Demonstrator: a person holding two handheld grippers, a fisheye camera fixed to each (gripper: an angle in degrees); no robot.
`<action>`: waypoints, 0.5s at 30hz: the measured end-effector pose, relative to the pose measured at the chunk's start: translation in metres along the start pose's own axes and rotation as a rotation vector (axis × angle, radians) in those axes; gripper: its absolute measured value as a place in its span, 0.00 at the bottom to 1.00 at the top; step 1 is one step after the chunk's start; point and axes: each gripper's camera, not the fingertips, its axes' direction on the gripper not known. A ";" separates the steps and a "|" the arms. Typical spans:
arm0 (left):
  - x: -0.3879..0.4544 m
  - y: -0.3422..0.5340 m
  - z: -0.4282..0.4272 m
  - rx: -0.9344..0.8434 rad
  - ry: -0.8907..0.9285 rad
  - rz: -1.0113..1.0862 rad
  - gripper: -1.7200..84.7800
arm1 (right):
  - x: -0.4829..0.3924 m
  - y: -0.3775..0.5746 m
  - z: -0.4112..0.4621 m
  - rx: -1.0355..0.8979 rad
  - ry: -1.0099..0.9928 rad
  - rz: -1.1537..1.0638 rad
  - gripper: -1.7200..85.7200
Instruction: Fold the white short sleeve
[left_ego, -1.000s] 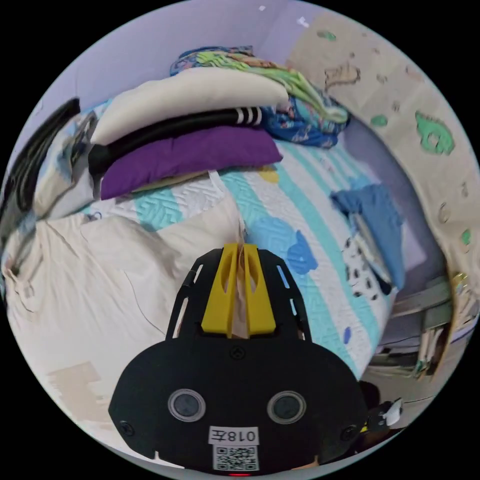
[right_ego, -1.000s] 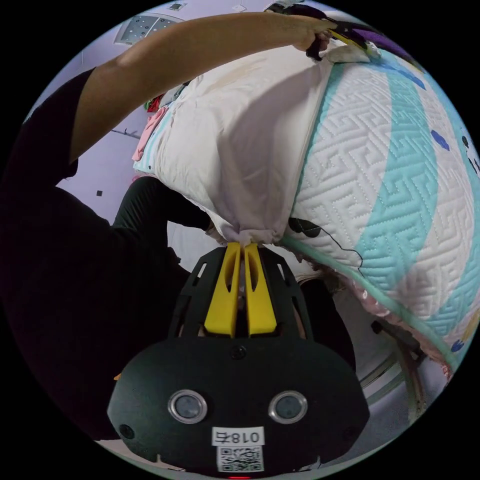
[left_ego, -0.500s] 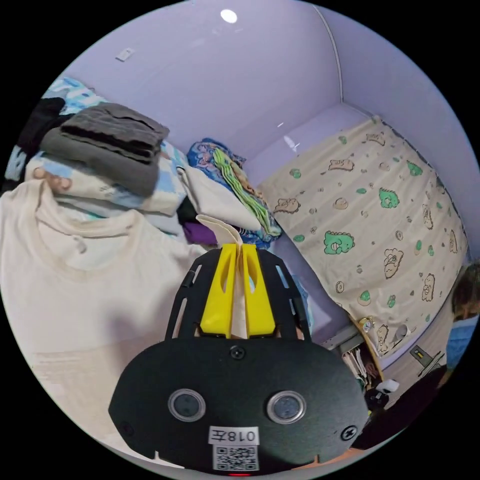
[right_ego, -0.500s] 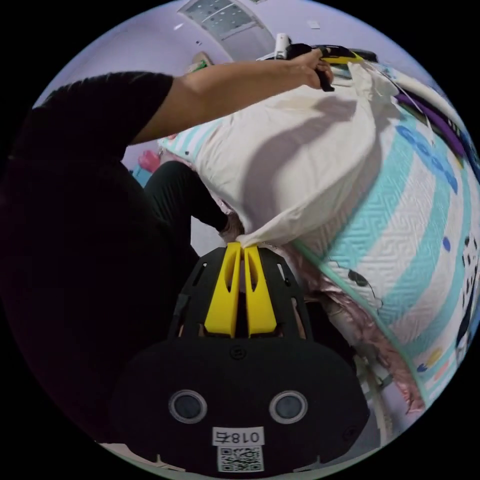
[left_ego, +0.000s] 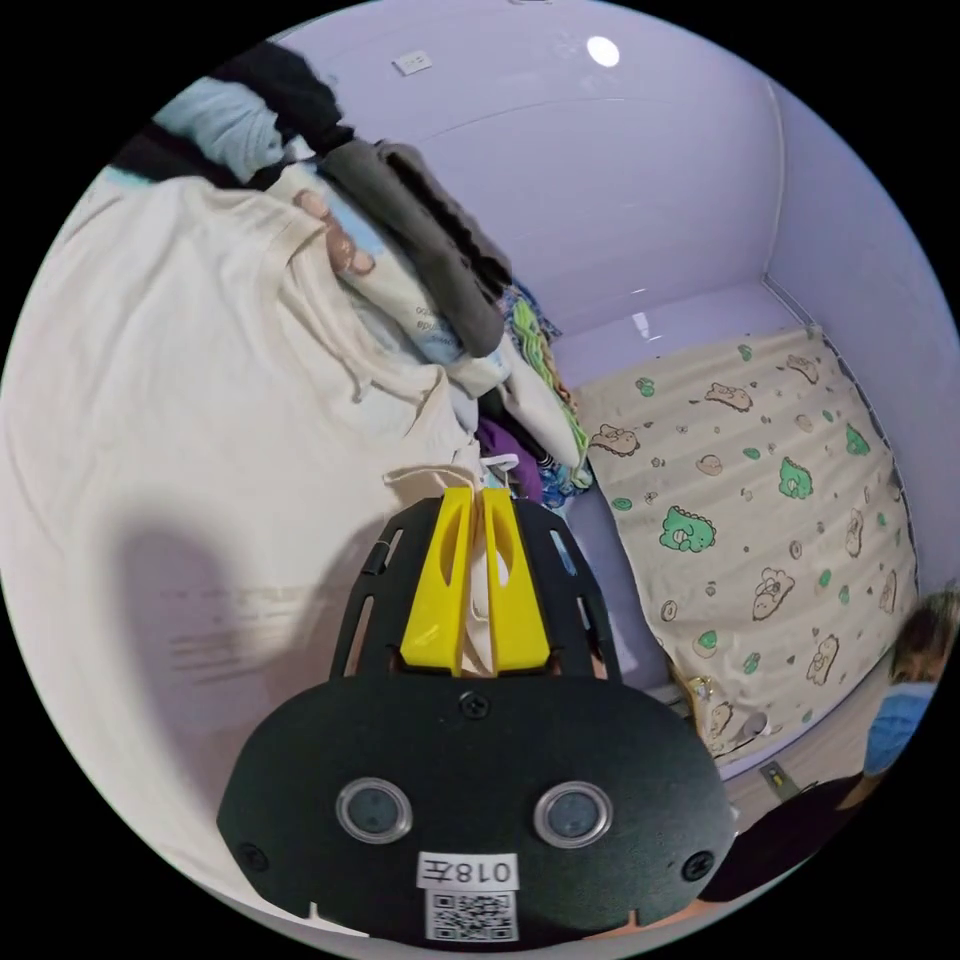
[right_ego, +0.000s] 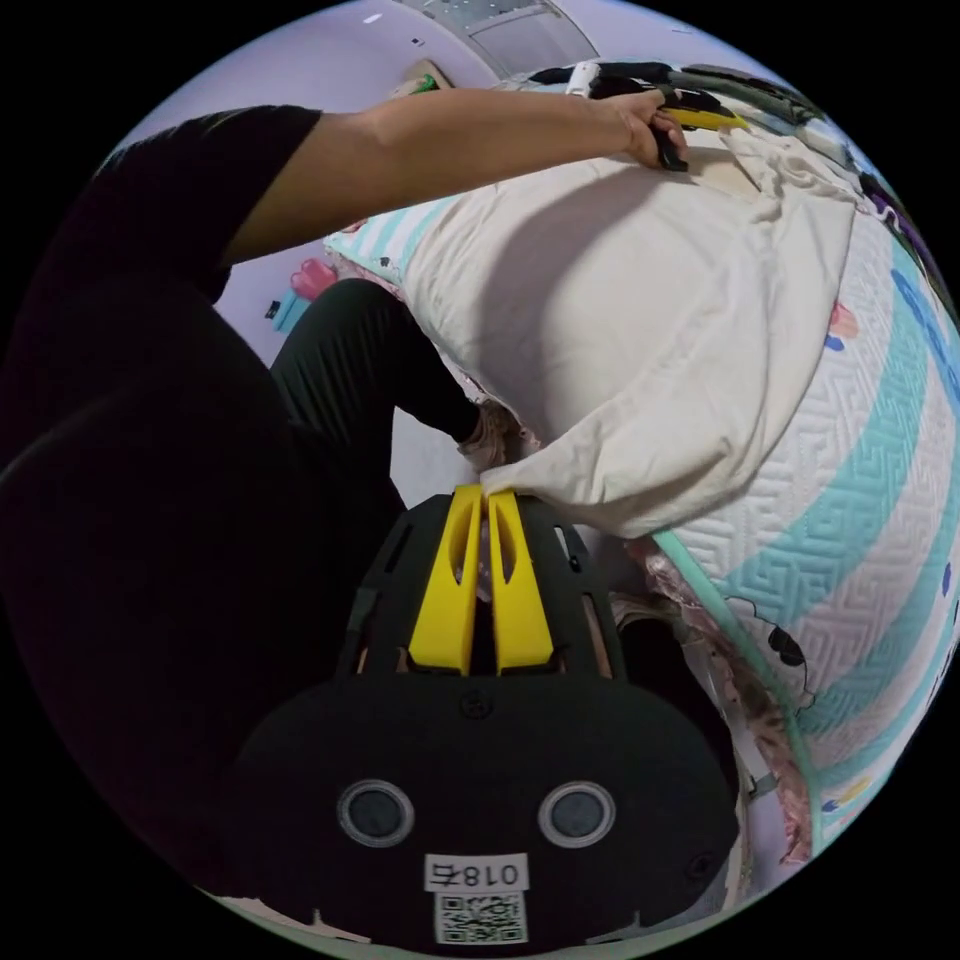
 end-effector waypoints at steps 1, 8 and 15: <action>0.003 0.001 -0.008 0.028 0.014 0.060 0.01 | -0.001 -0.001 0.000 -0.002 -0.002 -0.016 0.02; -0.032 0.018 -0.036 0.001 -0.129 -0.038 0.01 | 0.020 -0.015 0.028 -0.046 -0.070 0.003 0.02; -0.010 0.019 -0.057 0.012 -0.096 0.067 0.01 | 0.013 -0.012 0.006 0.002 -0.141 -0.075 0.02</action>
